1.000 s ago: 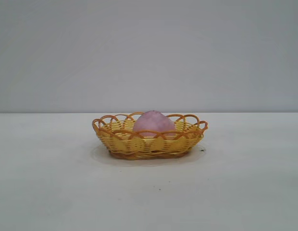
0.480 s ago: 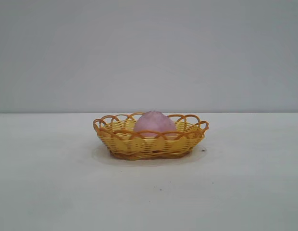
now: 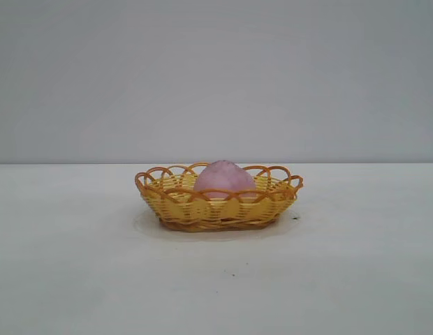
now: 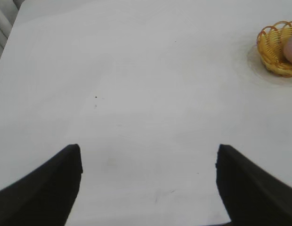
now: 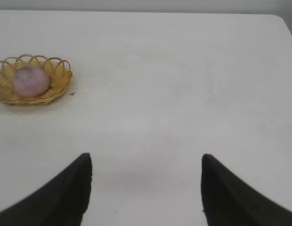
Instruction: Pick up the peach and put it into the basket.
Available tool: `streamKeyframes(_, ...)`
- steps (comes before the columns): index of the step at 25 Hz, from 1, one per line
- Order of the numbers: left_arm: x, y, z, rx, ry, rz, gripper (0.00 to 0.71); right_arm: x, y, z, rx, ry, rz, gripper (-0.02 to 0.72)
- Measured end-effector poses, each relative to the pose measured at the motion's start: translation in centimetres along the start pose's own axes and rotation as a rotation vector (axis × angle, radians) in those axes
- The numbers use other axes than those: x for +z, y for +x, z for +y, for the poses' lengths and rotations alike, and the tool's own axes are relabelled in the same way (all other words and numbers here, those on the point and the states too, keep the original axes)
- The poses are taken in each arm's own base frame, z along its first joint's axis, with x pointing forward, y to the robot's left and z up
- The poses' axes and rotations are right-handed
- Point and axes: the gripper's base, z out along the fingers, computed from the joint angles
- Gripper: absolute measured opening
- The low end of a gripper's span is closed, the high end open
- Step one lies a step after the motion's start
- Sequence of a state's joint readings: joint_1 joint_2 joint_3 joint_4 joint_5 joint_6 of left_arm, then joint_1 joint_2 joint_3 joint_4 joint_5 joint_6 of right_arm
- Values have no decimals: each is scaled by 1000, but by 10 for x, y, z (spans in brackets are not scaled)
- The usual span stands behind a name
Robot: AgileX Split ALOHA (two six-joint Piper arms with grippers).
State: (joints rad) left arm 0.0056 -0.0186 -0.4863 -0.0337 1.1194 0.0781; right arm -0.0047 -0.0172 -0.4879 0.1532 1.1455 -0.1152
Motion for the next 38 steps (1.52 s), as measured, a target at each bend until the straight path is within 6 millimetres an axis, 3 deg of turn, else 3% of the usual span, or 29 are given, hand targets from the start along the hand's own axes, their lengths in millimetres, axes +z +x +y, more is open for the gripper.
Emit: streamKeyframes(38, 0, 0, 0, 0, 0, 0, 519, 0, 1, -3, -10, -5, 4, 426)
